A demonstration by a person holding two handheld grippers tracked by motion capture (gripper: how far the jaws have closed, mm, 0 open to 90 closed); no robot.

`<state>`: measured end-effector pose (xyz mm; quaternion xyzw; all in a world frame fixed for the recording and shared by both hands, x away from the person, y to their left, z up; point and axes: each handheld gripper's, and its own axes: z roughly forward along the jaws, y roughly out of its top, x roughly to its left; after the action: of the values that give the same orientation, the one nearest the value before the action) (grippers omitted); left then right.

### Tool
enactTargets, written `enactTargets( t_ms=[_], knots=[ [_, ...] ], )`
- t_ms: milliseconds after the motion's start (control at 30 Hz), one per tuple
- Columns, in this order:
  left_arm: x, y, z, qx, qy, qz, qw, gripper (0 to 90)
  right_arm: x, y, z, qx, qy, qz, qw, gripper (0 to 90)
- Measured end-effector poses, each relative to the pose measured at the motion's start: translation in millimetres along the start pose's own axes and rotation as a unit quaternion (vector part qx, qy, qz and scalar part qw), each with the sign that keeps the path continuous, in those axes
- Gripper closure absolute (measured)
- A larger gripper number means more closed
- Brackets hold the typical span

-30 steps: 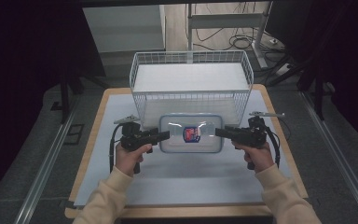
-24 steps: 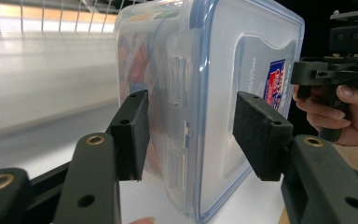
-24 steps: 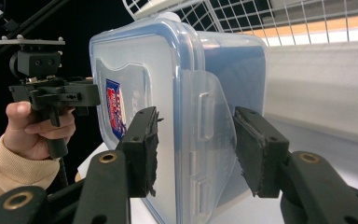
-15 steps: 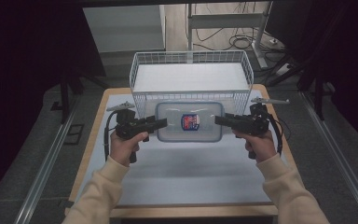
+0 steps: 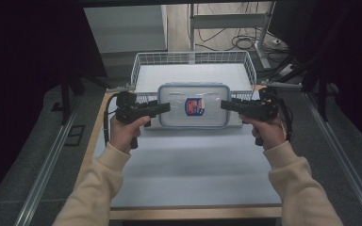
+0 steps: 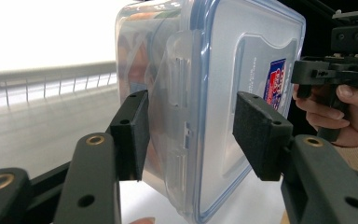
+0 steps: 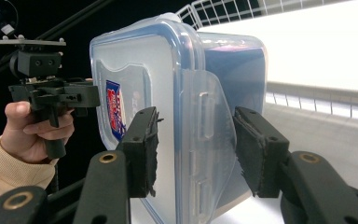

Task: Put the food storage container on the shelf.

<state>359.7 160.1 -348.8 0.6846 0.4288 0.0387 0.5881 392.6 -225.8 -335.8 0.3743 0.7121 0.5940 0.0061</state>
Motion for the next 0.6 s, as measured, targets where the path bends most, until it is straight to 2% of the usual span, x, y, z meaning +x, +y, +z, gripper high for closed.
enactTargets(
  t_ms=[300, 400, 600],
  knots=[
    [3.0, 31.1, 1.5, -0.006, 0.000, 0.010, 0.9999, 47.3, -0.5, 28.5, 2.5, -0.006, 0.000, -0.003, 1.0000, 51.4],
    [7.0, 42.8, 4.5, -0.004, 0.001, 0.007, 1.0000, 47.3, -4.5, 40.2, 5.9, -0.007, 0.000, -0.004, 1.0000, 51.3],
    [19.9, 66.0, 13.0, 0.005, 0.000, -0.003, 1.0000, 47.3, -15.6, 61.8, 16.0, -0.007, -0.002, 0.013, 0.9999, 51.1]
  ],
)
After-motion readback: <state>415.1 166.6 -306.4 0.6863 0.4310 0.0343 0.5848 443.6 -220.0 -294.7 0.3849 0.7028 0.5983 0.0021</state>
